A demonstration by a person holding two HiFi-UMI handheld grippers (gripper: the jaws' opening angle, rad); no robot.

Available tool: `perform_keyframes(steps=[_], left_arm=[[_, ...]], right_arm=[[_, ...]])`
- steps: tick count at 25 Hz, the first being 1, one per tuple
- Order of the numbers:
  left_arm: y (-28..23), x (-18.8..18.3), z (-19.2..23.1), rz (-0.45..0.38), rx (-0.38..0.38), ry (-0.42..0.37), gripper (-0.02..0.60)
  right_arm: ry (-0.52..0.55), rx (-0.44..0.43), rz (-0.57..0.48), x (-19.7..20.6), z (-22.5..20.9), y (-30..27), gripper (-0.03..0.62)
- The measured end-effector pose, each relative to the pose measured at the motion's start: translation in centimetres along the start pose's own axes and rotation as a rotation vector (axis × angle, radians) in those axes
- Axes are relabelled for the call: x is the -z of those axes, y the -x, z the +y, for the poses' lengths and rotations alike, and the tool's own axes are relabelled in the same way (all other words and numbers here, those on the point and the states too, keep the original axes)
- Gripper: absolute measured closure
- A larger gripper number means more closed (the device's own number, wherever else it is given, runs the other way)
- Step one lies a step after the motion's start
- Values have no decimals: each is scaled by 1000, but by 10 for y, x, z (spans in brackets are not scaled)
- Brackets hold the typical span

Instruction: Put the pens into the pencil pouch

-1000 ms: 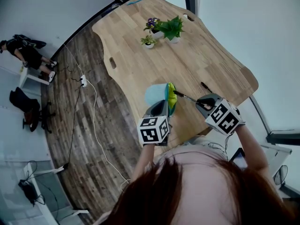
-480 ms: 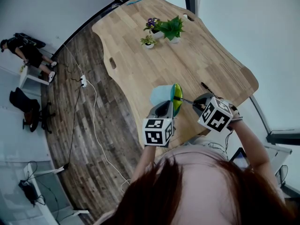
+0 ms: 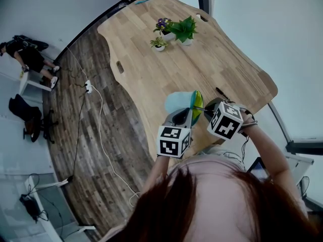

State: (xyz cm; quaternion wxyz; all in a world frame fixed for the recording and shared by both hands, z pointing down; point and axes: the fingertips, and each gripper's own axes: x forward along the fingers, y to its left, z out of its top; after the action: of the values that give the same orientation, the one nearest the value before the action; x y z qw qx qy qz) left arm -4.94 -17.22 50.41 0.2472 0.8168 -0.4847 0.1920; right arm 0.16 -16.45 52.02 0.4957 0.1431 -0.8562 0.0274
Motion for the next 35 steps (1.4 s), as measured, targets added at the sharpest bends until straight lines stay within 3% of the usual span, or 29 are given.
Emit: perform_keyframes(steps=[16,26,35], left_arm=[[2,-4,-30,11,139,-29,574],[-2,-3,-19,-1,102,16,574],[-2,-8,-12,-25,87,64,574]], right_arm=[[-32,-39,16,-5,3,-22,562],[-81,-37,-74,-6,1,-20,530],[-192,54,-201,-2,-18,7,526]])
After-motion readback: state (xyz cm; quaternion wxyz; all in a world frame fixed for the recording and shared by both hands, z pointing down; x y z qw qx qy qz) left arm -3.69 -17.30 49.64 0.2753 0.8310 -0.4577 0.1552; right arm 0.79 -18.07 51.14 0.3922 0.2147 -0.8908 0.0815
